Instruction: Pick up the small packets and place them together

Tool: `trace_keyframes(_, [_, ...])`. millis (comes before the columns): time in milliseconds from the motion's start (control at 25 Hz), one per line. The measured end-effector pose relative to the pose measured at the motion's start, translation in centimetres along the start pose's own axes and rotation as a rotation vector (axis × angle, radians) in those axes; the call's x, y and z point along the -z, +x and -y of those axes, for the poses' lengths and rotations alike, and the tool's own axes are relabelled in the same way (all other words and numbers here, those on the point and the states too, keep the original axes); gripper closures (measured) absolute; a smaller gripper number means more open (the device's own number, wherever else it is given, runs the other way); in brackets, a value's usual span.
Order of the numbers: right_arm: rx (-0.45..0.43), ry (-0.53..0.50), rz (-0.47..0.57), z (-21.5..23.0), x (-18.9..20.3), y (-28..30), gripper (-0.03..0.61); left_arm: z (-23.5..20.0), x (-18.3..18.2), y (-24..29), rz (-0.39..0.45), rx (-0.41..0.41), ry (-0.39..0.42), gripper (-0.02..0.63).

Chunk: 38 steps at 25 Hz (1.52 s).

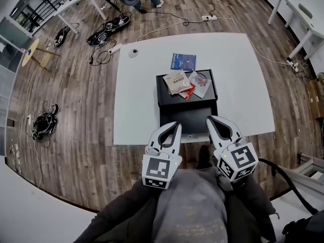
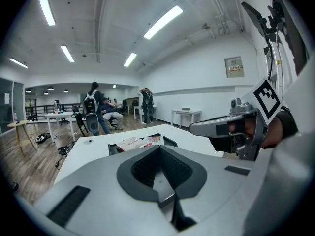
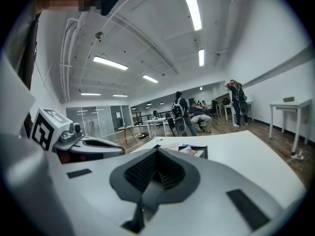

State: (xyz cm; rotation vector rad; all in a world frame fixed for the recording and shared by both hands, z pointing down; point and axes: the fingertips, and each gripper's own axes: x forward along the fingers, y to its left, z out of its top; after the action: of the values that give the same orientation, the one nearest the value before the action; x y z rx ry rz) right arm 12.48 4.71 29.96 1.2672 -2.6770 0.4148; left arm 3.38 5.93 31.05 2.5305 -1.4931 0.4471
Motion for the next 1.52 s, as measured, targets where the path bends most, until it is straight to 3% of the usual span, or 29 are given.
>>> trace_keyframes(1520, [0.007,-0.03,0.019,-0.38,-0.58,-0.86,0.575,0.41,-0.33,0.46,0.0,0.025,-0.029,0.611])
